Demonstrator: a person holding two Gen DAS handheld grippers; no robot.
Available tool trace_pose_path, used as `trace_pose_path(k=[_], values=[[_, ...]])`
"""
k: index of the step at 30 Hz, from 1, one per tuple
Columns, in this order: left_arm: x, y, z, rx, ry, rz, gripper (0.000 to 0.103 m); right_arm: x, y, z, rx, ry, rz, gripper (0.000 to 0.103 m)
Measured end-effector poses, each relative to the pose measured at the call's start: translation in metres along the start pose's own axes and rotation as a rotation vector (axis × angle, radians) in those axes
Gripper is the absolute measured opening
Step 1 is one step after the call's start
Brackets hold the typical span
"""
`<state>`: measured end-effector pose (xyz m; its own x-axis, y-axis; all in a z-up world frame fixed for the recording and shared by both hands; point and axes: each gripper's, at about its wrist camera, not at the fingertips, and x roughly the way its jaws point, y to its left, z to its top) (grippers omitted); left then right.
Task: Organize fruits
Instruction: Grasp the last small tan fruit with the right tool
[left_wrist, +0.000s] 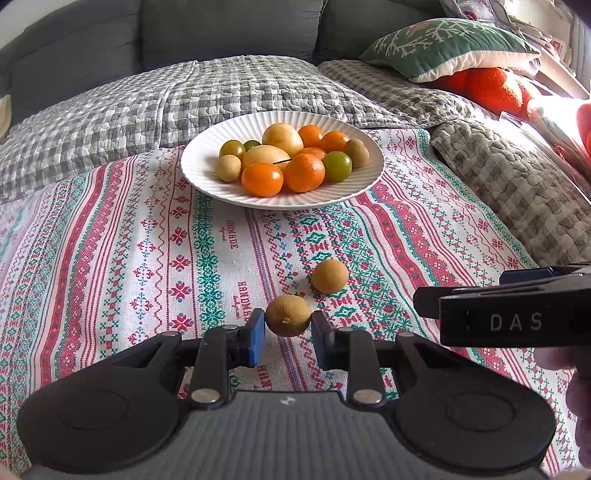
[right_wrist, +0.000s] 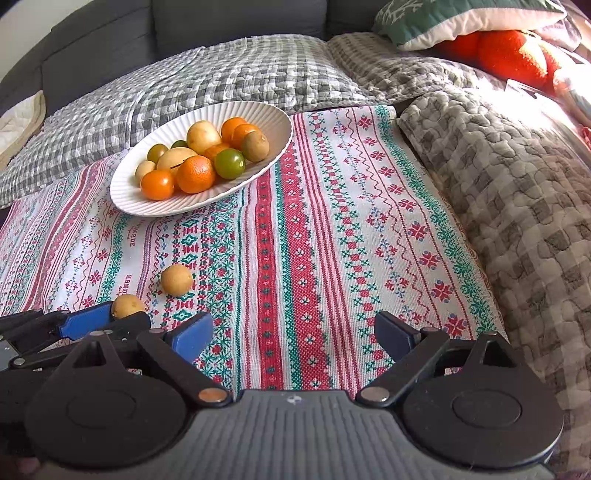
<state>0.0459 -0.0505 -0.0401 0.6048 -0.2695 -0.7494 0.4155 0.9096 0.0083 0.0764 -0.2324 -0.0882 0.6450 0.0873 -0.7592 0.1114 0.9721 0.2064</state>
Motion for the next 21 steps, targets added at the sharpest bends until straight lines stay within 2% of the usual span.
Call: trace_pose_path(k=[7, 13, 21], values=[[-0.005, 0.027, -0.001, -0.050, 0.046, 0.033, 0.021, 0.013, 0.018, 0.000, -0.015, -0.010, 0.058, 0.091], [-0.006, 0.041, -0.004, -0.055, 0.076, 0.050, 0.021, 0.024, 0.045, 0.001, -0.060, -0.009, 0.104, 0.080], [-0.007, 0.050, -0.006, -0.071, 0.096, 0.050, 0.021, 0.034, 0.066, 0.000, -0.165, -0.027, 0.072, 0.074]])
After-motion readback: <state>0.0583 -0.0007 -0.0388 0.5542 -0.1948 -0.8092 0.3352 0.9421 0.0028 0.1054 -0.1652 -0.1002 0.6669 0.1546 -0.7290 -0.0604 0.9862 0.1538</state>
